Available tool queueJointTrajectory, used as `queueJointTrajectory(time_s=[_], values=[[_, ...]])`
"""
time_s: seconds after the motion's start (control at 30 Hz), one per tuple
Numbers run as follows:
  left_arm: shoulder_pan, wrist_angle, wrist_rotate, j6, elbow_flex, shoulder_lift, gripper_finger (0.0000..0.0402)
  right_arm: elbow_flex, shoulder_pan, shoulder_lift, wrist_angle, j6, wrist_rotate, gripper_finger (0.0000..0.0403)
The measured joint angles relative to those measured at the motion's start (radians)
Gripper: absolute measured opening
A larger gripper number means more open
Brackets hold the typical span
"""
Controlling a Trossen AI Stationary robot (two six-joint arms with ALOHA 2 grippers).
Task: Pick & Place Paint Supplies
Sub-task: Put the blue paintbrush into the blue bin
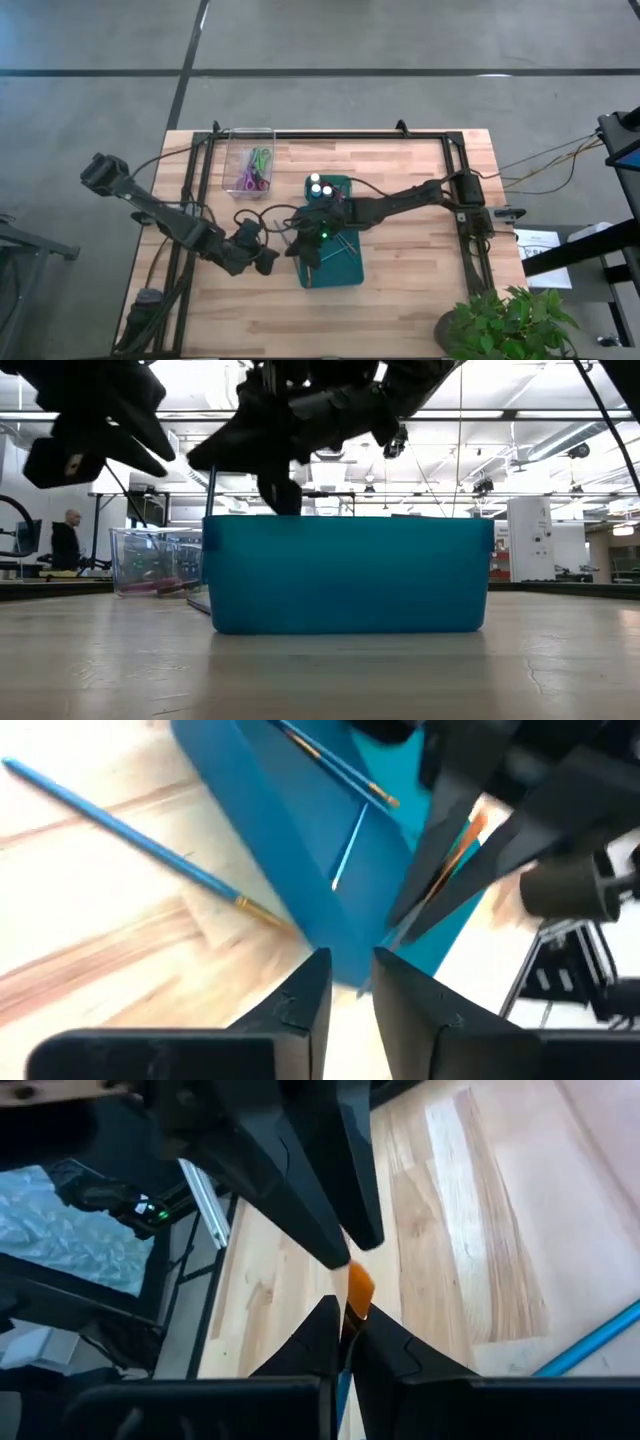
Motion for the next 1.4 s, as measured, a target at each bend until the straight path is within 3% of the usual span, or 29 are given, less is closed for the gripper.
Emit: queueJointTrajectory(time_s=[0.3, 0.47, 0.6, 0.67, 0.93, 1.1, 1.4], values=[[-0.018, -0.101, 0.069, -0.004, -0.002, -0.043, 0.009, -0.04, 0.0, -0.158, -0.218, -0.006, 0.05, 0.0009], [-0.018, -0.124, 0.068, -0.004, -0.011, -0.042, 0.009, -0.109, -0.006, -0.277, -0.156, 0.049, 0.153, 0.0008], [-0.018, -0.127, 0.068, -0.003, -0.011, -0.042, 0.009, -0.168, -0.034, -0.334, -0.183, 0.122, 0.162, 0.0008], [-0.018, -0.126, 0.068, -0.003, -0.011, -0.042, 0.009, -0.213, -0.042, -0.347, -0.258, 0.131, 0.175, 0.0008], [-0.018, -0.122, 0.066, -0.004, -0.011, -0.042, 0.009, -0.368, -0.039, -0.318, -0.222, 0.144, 0.177, 0.0012], [-0.018, -0.113, 0.064, -0.011, -0.012, -0.042, 0.009, -0.392, -0.038, -0.331, -0.131, 0.181, 0.198, 0.0046], [-0.018, -0.116, 0.064, -0.007, -0.012, -0.042, 0.009, -0.376, -0.035, -0.392, -0.186, 0.159, 0.234, 0.0135]])
